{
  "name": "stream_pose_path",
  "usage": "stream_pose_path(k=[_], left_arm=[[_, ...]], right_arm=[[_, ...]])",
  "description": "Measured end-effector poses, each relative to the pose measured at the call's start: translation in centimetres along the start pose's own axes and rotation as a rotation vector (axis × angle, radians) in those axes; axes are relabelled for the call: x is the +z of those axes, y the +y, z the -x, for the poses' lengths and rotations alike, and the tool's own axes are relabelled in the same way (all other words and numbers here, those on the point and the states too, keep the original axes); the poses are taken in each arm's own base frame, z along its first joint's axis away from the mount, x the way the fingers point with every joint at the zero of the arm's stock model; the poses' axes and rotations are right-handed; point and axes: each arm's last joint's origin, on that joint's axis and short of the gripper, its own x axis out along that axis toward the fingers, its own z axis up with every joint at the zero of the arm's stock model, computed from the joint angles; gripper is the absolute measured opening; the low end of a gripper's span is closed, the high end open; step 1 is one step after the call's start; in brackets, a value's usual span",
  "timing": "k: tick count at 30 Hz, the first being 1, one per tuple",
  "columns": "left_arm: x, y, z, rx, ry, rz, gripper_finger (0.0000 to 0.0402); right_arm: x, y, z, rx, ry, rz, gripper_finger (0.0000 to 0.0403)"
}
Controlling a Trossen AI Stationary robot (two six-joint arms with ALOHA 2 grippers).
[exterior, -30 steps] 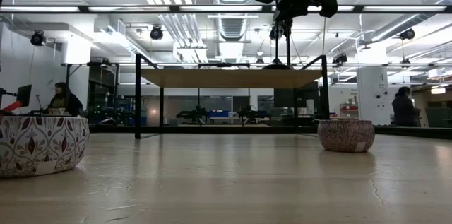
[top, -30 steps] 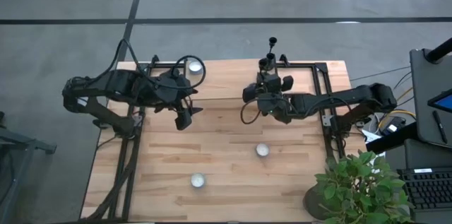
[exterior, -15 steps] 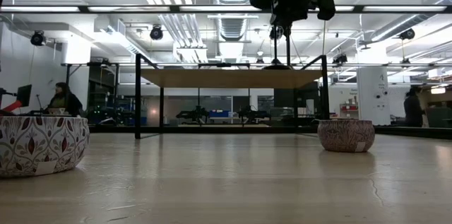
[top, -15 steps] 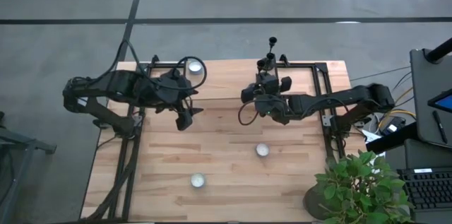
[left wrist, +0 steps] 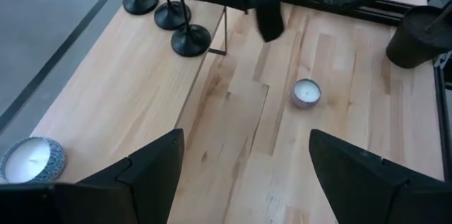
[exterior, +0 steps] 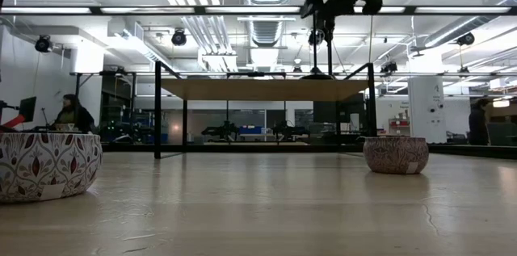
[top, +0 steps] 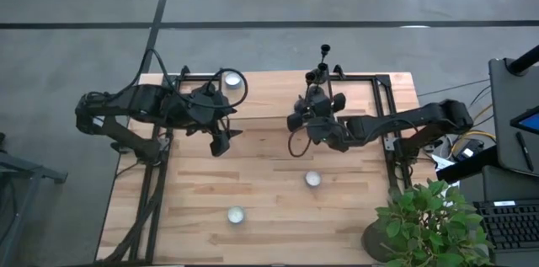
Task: Pick & Place candle stick holders
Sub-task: Put the purple scented candle on the shelf aligned with the other scented candle
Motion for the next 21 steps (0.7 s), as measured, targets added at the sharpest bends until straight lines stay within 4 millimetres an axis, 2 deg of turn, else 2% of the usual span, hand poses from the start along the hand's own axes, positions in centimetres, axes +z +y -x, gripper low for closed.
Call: stream_pose_path(k=[11,16,19,21], left_arm=[[0.0,0.0,0.0,-0.012,0.005,0.012,0.0301],[0.0,0.0,0.0,-0.013,0.003,0.017,0.03],[0.0,0.0,0.0,-0.014,0.0,0.018,0.03],[0.1,-0.1,0.0,-0.015,-0.004,0.02,0.0301]], right_arm=[[1.3,0.2,5.8,0.48,0.19,-0.088,0.0122],[-0.1,-0.7,8.2,0.64,0.526,-0.156,0.0109],[-1.4,-1.5,9.1,0.603,0.78,-0.209,0.0104],[-2.4,-2.0,9.5,0.516,0.932,-0.264,0.0102]])
